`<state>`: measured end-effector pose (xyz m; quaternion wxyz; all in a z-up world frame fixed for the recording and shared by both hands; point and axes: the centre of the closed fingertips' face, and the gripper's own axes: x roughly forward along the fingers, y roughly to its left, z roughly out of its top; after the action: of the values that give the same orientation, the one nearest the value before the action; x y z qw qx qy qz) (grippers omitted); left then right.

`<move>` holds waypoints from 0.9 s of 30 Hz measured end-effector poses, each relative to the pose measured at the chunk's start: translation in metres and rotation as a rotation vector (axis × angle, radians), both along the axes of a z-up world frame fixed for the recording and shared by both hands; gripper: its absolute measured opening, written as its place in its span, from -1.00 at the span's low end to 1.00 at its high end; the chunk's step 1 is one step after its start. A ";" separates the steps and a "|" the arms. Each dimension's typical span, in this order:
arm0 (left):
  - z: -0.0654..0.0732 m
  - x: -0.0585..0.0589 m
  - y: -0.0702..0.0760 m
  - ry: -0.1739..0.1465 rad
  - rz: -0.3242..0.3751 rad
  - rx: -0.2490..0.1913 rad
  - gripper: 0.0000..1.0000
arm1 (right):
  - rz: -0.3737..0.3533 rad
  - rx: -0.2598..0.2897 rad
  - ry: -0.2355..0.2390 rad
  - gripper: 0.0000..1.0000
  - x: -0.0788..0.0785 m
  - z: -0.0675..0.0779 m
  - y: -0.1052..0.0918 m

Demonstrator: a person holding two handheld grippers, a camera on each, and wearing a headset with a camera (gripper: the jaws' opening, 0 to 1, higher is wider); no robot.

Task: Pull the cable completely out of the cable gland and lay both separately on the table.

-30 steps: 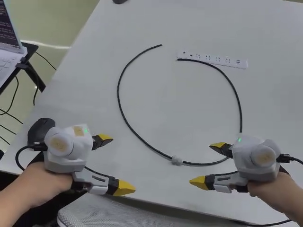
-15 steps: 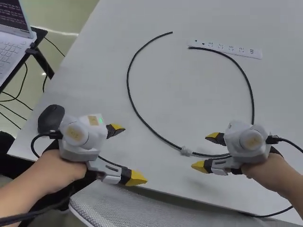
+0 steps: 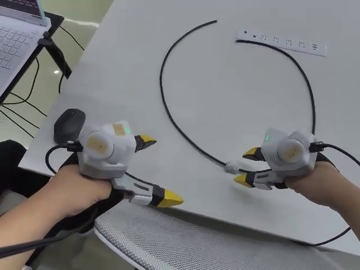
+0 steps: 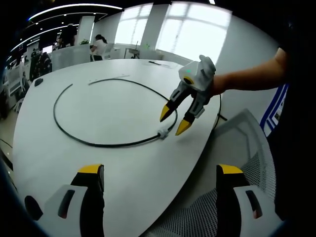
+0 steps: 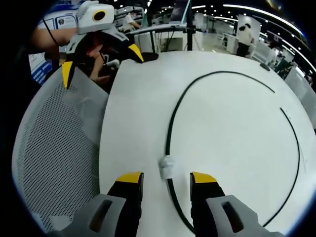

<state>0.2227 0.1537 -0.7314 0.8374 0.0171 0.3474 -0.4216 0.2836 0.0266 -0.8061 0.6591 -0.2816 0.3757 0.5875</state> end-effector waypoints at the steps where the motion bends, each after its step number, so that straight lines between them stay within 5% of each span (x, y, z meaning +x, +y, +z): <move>1: 0.001 0.000 0.001 0.000 -0.001 0.001 0.86 | 0.000 -0.003 0.001 -0.31 0.001 -0.002 0.001; 21: -0.001 -0.003 0.005 0.012 -0.008 -0.007 0.79 | 0.039 -0.048 0.019 -0.80 0.002 -0.016 0.001; 27: -0.001 -0.005 0.006 0.013 -0.006 -0.008 0.78 | 0.041 -0.049 0.028 -0.81 0.002 -0.019 0.002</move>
<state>0.2182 0.1601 -0.7326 0.8339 0.0119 0.3513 -0.4254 0.2856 0.0283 -0.8248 0.6345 -0.2970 0.3933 0.5954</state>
